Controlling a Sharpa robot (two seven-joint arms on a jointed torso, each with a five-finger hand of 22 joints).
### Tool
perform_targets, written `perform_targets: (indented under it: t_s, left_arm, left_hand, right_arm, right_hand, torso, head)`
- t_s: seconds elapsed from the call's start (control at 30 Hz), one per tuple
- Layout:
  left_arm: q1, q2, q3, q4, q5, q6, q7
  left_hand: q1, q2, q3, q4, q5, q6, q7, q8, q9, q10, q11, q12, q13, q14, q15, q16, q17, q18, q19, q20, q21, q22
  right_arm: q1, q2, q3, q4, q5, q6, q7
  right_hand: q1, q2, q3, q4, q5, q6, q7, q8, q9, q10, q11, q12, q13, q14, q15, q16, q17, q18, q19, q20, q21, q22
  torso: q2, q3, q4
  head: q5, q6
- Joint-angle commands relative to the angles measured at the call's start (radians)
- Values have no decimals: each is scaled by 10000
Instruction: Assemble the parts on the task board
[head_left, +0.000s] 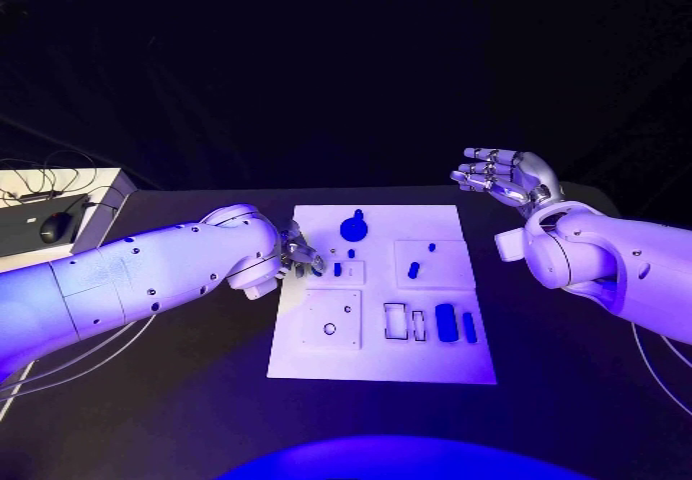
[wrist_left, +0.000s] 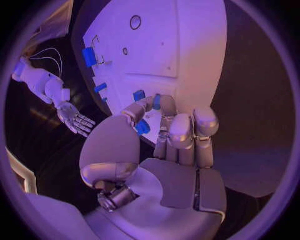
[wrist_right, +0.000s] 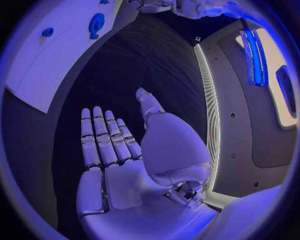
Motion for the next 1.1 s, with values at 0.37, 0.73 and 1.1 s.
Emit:
perform_targets:
  t_s: [0.37, 0.73, 1.1]
  left_arm:
    - [-78, 40, -52, 53, -24, 148, 27]
    - [-78, 38, -51, 7, -30, 196, 25]
    - [-81, 4, 1, 23, -60, 197, 35]
  left_hand:
    - [286, -64, -516, 646, -61, 1501, -1021, 65, 709, 522, -491, 58, -44, -84, -21, -2, -35, -197, 20, 37, 18, -29]
    - [420, -345, -865, 1155, -63, 1543, -1048, 90, 693, 531, -502, 100, -75, -77, -29, 36, 0, -214, 30, 22, 36, -24]
    - [527, -402, -1713, 1642, -58, 1598, -1079, 110, 684, 527, -503, 137, -111, -78, -30, 44, 4, -215, 32, 22, 52, -16]
  right_arm:
    - [0, 1, 6, 6, -97, 116, 91]
    - [-1, -4, 6, 4, -103, 115, 87]
    - [-1, -7, 6, 1, -103, 113, 83]
  right_hand:
    - [13, 0, 3, -57, 36, -85, 778, -57, -10, -42, 25, -42, -4, -51, -2, 0, -17, -35, -98, 28, -52, -12]
    - [13, -4, 3, -59, 34, -81, 780, -56, -9, -44, 26, -41, -4, -95, 0, -2, -19, -36, -112, 30, -53, -13]
    - [17, -4, 4, -61, 39, -94, 781, -57, -10, -41, 27, -40, -3, -102, 2, -2, -19, -37, -136, 33, -55, -15]
  torso:
    - [3, 8, -14]
    - [3, 5, -8]
    - [6, -8, -5]
  head:
    - [4, 1]
    - [-22, -12]
    - [-36, -6]
